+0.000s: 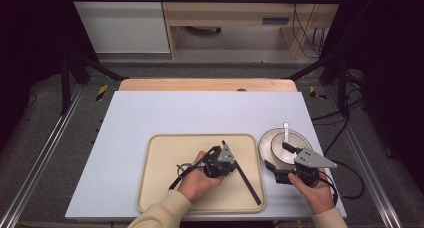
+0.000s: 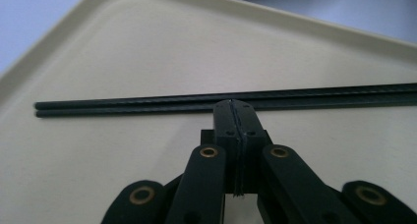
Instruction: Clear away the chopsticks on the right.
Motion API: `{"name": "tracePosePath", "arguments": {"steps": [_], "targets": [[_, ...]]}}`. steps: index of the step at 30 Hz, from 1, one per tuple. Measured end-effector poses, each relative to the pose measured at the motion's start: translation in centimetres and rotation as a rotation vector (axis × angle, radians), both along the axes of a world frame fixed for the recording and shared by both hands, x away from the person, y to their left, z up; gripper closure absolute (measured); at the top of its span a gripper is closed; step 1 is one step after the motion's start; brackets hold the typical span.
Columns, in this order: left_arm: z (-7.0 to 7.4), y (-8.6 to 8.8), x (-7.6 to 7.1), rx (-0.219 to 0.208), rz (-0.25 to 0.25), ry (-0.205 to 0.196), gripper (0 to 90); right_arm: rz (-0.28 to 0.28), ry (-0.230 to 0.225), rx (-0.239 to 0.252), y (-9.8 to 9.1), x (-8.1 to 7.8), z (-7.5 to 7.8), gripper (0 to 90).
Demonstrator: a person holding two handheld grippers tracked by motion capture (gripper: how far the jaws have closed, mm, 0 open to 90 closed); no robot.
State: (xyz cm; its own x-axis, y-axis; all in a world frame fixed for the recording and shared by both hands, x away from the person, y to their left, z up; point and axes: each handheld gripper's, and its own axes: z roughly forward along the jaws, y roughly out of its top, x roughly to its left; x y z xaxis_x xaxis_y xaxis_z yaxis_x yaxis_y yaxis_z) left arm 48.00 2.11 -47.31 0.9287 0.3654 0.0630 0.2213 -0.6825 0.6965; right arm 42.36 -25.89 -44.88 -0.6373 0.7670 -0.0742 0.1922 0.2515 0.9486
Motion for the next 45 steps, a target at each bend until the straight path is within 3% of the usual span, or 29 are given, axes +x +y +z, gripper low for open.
{"name": "tracePosePath", "arguments": {"steps": [13,18,23,26,29,35,45], "targets": [[-0.3,-0.4,1.2,-0.03,0.017,-0.019,89.5,0.005,0.002,-0.003,0.2,0.1,-0.1,13.5],[0.2,0.6,1.1,-0.041,0.014,-0.031,89.3,0.005,-0.003,-0.002,0.1,0.0,0.0,13.5],[1.4,4.1,0.3,-0.106,0.012,-0.07,83.5,0.001,-0.003,0.0,0.1,-0.1,0.0,13.4],[2.1,6.9,-0.2,-0.172,0.063,-0.108,66.9,0.0,-0.004,0.002,0.1,-0.1,0.0,13.3],[2.7,9.1,-0.4,-0.198,0.107,-0.128,48.5,-0.001,-0.005,0.003,0.2,-0.1,0.1,13.3],[3.4,13.1,-0.7,-0.253,0.179,-0.159,26.2,-0.001,-0.004,-0.004,0.5,-0.1,0.0,12.5],[3.8,20.7,-1.8,-0.353,0.302,-0.23,11.6,-0.005,-0.005,-0.003,0.6,-0.1,0.0,11.7]]}}
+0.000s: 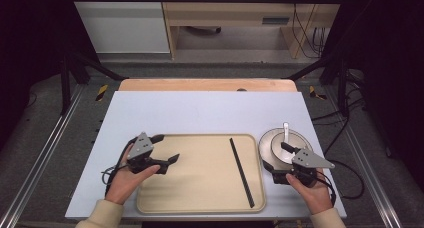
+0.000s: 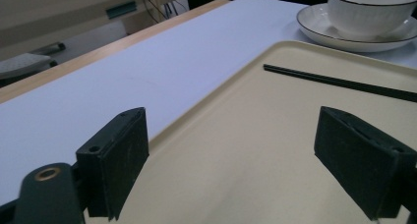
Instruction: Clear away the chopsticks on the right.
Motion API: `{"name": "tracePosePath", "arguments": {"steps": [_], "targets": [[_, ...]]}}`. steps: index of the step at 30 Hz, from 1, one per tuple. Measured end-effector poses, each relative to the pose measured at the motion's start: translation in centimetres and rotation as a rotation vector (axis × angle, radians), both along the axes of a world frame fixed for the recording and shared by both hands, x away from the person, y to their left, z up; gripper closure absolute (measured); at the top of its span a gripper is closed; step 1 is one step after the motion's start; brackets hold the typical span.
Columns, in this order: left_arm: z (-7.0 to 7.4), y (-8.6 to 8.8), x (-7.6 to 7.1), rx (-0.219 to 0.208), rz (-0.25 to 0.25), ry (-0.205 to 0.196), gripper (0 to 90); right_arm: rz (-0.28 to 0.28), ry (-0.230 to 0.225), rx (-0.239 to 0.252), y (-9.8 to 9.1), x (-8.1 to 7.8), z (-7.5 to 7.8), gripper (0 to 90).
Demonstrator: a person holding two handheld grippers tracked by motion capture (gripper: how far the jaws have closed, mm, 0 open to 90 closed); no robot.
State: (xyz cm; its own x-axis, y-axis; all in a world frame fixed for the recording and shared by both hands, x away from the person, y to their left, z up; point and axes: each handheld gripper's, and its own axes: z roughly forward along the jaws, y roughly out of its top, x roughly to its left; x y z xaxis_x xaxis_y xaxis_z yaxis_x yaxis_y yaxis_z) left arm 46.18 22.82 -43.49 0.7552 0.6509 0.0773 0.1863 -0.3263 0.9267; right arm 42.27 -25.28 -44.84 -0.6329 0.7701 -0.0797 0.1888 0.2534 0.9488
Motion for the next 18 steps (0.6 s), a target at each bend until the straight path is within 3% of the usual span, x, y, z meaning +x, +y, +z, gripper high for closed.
{"name": "tracePosePath", "arguments": {"steps": [8,13,18], "targets": [[0.3,4.5,-0.9,-0.098,0.098,-0.05,7.1,-0.004,-0.004,0.002,-0.1,0.0,0.1,11.3],[0.2,6.1,-1.4,-0.127,0.108,-0.075,5.6,-0.005,-0.001,0.005,0.0,0.0,0.0,10.8],[0.2,6.7,-1.5,-0.147,0.106,-0.072,5.0,-0.012,-0.006,0.006,0.4,-0.2,0.4,9.0]]}}
